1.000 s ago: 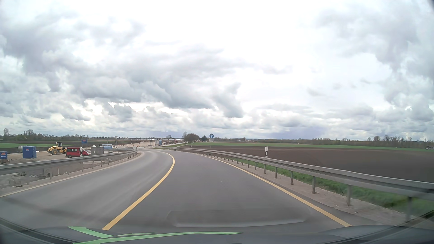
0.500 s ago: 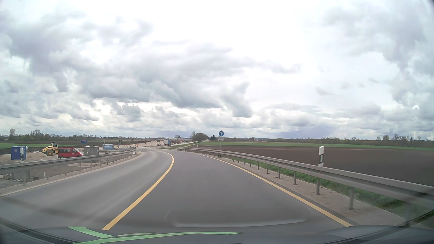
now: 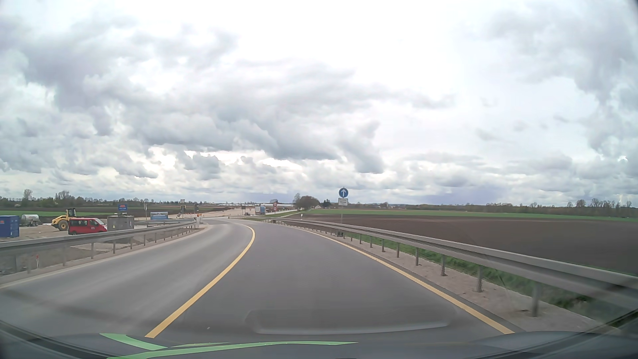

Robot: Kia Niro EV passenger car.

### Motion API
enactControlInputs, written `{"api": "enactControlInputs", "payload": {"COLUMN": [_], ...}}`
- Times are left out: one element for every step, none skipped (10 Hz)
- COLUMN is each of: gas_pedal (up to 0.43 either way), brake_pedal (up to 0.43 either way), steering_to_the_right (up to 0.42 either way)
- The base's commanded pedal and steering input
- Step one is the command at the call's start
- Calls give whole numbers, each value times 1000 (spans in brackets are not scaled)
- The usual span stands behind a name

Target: Follow the waypoints while adhering to traffic rules and regulations

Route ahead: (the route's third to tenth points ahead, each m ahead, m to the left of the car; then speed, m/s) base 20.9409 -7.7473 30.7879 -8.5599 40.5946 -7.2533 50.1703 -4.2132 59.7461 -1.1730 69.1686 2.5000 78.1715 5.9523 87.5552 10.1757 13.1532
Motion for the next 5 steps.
{"api": "enactControlInputs", "payload": {"gas_pedal": [110, 110, 110, 110, 98], "brake_pedal": [0, 0, 0, 0, 0], "steering_to_the_right": [-26, -26, -26, -26, -26]}}
